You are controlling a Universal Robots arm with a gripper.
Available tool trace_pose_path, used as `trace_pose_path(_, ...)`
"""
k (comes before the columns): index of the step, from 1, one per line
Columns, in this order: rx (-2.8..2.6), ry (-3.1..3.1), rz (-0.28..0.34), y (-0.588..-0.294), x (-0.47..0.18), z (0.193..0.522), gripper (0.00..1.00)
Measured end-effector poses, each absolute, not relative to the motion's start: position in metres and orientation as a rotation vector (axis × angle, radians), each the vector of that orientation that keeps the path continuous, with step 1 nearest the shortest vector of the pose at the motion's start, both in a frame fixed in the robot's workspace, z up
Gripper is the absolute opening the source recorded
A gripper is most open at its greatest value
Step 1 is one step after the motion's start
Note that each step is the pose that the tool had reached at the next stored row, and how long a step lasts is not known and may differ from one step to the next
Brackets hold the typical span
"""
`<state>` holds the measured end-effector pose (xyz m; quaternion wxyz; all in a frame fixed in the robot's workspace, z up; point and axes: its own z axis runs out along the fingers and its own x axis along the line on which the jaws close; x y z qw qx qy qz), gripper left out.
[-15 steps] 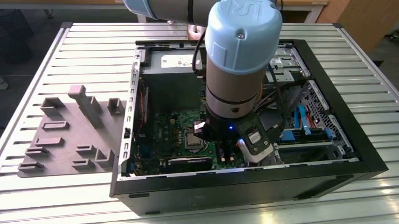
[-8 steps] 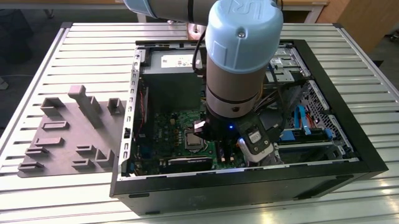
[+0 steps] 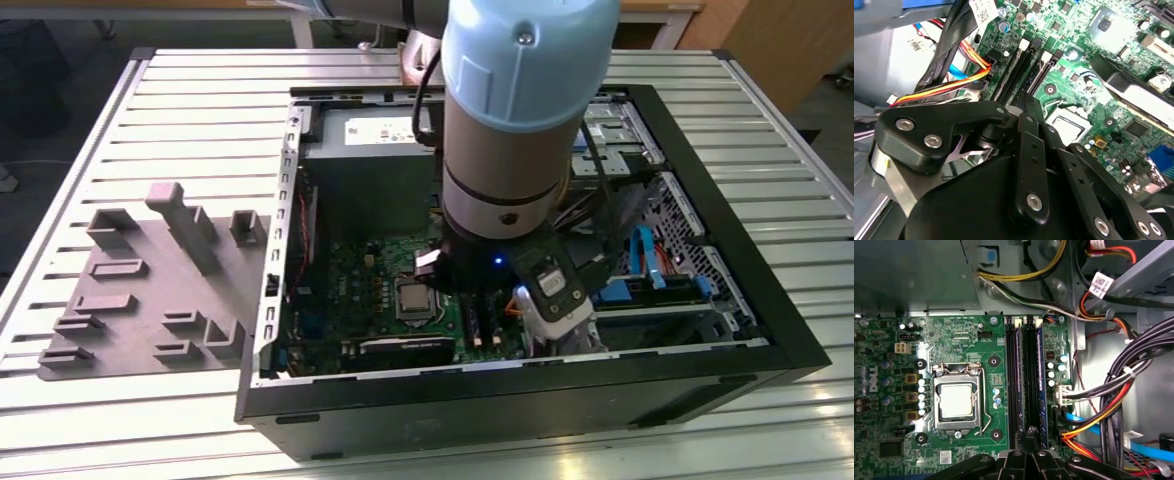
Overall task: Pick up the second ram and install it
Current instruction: 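Press down the second ram until it locks into place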
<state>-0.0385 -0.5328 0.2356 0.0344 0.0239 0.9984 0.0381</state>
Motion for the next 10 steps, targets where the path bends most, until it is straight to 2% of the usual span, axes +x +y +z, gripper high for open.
trace_pose_path(10,0.073,3.07,0.117,-0.5324,-0.0384,0.2436,0.11)
